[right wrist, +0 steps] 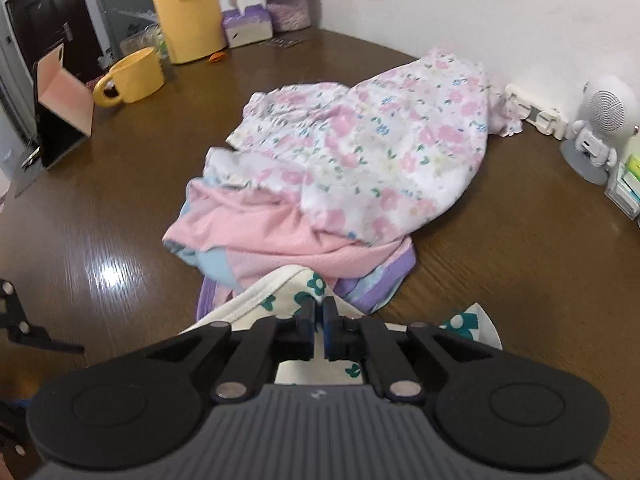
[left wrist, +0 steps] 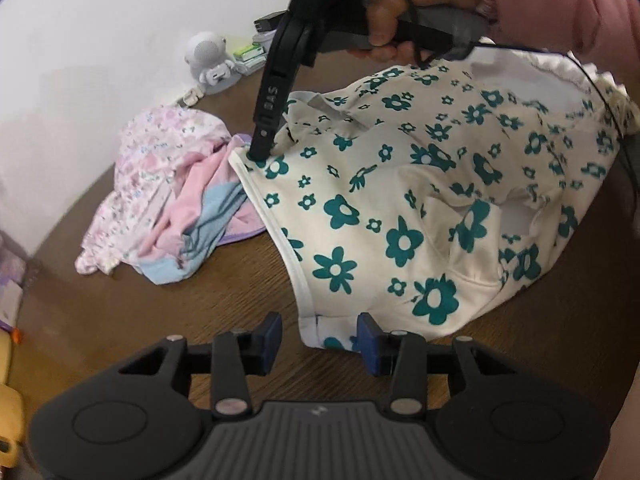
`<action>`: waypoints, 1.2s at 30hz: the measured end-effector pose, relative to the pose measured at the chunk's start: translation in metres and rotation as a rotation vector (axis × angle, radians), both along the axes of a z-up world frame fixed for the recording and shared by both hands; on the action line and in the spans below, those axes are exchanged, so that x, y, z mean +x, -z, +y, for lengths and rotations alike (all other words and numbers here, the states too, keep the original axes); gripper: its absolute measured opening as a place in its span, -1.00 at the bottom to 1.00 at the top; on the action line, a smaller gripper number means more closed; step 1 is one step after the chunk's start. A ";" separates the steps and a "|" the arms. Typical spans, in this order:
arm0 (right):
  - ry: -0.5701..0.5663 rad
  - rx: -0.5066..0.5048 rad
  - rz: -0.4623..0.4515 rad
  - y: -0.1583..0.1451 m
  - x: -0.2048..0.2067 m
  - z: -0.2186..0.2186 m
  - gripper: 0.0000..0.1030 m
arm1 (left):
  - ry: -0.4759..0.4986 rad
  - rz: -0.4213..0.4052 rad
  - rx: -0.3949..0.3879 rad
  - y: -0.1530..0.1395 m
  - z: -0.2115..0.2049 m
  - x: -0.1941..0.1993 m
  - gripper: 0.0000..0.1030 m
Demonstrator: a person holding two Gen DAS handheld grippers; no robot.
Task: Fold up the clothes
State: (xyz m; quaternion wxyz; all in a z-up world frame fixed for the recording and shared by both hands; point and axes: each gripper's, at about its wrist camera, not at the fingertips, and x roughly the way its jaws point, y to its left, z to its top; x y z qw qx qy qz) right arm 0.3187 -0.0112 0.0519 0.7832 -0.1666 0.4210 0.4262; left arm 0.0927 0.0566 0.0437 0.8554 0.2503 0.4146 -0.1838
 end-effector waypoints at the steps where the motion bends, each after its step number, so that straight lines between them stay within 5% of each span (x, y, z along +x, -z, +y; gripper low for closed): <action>1: 0.001 0.007 -0.004 -0.001 0.000 -0.001 -0.94 | -0.008 0.007 -0.010 0.001 0.001 0.003 -0.23; 5: -0.002 0.019 -0.015 -0.004 0.001 -0.005 -0.94 | 0.008 0.021 -0.007 0.002 0.000 0.002 -0.26; 7: 0.005 0.026 -0.031 -0.007 0.001 -0.007 -0.94 | 0.018 0.028 -0.004 0.002 -0.001 0.002 -0.70; 9: 0.019 0.039 -0.058 -0.010 0.001 -0.009 -0.95 | 0.028 0.035 0.000 0.002 -0.002 0.001 -0.80; 17: 0.020 0.066 -0.056 -0.011 -0.008 -0.006 -0.95 | 0.068 0.058 0.017 0.003 -0.007 -0.002 -0.82; 20: 0.024 0.125 -0.034 -0.030 -0.027 -0.033 -0.70 | 0.078 0.047 0.036 0.004 -0.009 -0.007 -0.82; 22: 0.009 0.133 -0.036 -0.042 -0.049 -0.056 -0.30 | 0.084 0.033 0.047 0.003 -0.010 -0.010 -0.77; 29: -0.132 -0.005 0.006 -0.029 -0.141 -0.096 -0.32 | 0.029 -0.137 0.003 -0.020 -0.018 -0.005 -0.62; 36: -0.108 -0.061 0.001 -0.004 -0.186 -0.109 -0.32 | 0.226 -0.096 -0.171 -0.039 -0.050 -0.024 -0.19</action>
